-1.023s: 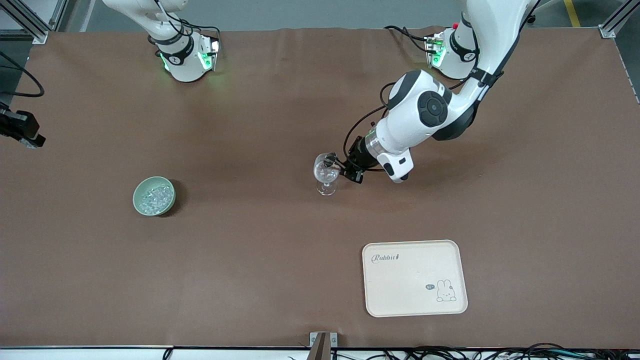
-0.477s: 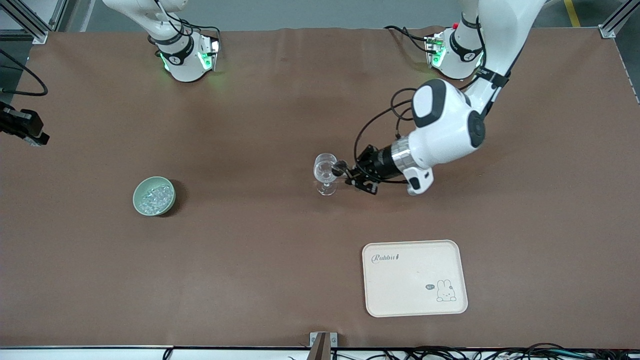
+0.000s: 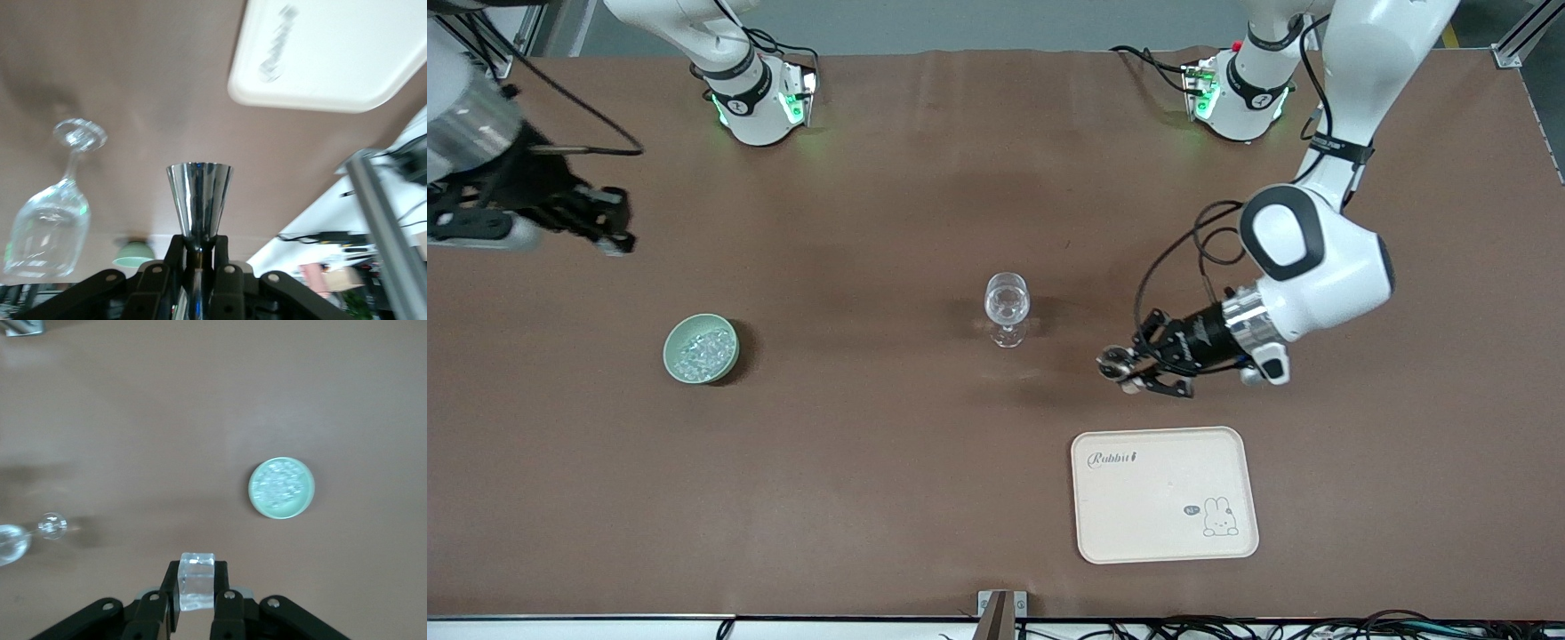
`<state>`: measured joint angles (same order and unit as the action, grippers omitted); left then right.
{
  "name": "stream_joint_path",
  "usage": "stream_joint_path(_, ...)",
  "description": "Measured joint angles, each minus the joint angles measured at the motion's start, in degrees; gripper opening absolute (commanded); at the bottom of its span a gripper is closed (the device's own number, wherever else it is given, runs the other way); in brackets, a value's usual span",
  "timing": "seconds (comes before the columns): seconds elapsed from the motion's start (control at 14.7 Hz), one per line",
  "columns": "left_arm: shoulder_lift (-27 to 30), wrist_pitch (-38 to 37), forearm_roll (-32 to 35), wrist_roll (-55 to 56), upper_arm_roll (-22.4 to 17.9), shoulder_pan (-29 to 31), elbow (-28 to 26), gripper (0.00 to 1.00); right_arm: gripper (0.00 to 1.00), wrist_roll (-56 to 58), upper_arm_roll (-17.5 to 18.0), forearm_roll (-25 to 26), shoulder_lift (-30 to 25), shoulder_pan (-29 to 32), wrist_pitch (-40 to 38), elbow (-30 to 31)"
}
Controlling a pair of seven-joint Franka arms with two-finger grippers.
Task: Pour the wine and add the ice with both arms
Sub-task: 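Carry the jigger to the tray while the right gripper brings the ice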
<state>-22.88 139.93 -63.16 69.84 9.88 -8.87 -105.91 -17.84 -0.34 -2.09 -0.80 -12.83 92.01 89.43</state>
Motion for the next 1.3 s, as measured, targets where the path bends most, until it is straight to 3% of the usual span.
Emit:
stream_joint_path(0.41, -10.8, -0.1, -5.1, -4.1, -5.6, 0.5, 9.0, 0.01, 0.01, -19.6, 0.2, -1.5, 6.6, -14.3, 7.8, 0.1)
stream_joint_path(0.68, -17.8, -0.3, -9.8, -8.6, -6.8, 1.9, 14.7, 0.01, 0.01, -29.0, 0.2, -2.0, 13.2, -21.0, 14.8, 0.1)
stream_joint_path(1.02, -21.7, -3.2, -22.4, -18.0, -8.8, 2.9, 15.9, 0.01, 0.01, -36.1, 0.2, -3.4, 19.7, -28.2, 24.1, 0.0)
stream_joint_path(1.3, -24.4, -3.7, -26.3, -20.4, -8.8, 2.7, 17.4, 0.02, 0.01, -40.3, 0.2, -3.5, 22.9, -31.9, 26.6, -1.1)
